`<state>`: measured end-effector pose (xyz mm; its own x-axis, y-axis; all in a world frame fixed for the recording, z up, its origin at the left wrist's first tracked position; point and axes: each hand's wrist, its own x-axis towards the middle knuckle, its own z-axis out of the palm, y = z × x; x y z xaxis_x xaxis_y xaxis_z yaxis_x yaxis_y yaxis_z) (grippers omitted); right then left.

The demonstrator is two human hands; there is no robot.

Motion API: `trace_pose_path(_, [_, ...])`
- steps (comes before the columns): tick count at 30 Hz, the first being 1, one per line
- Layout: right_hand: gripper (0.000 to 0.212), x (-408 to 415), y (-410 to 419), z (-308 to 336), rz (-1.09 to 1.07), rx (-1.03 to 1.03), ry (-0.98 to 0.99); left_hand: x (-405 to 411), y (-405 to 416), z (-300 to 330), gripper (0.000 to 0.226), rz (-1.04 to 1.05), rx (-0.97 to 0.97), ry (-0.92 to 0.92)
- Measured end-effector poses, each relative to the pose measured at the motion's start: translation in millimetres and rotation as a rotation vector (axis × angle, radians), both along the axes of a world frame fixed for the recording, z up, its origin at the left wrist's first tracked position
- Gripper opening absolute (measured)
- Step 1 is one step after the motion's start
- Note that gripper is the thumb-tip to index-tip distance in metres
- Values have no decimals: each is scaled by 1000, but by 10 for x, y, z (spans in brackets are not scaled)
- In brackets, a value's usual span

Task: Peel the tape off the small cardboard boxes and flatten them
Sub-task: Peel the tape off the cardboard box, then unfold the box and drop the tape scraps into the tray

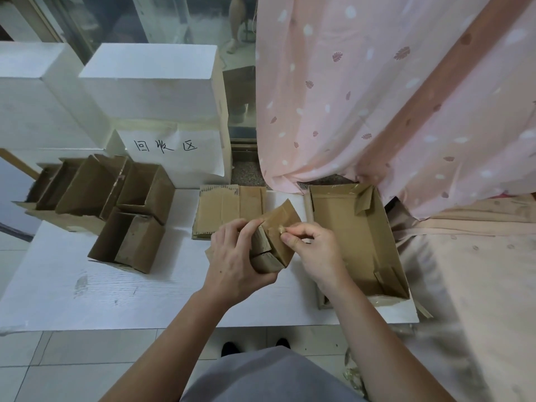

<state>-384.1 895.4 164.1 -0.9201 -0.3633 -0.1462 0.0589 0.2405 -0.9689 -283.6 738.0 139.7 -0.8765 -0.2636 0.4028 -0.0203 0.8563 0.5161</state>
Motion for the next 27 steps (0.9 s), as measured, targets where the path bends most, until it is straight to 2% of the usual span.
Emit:
trace_pose_path(6, [15,-149,151,-63,-184,125,119,-150,133,49,93,-43,-21,2])
trace_pose_path(10, [23,-275,341,-56,-207,200,215,-296,195,112,93,-41,-62,-85])
trace_pose_path(14, [9,-389,535,-246,-199,264,151,-505,278,131,96,-22,-116,-218])
trace_pose_path(23, [8,-587,990,-1040,-175,536,-79,-741,425,30,100,-53,-195,-362])
trace_pose_path(27, [4,-603,1108,-1135,-138,634,-83,-756,465,-4,102,-61,-202,-416])
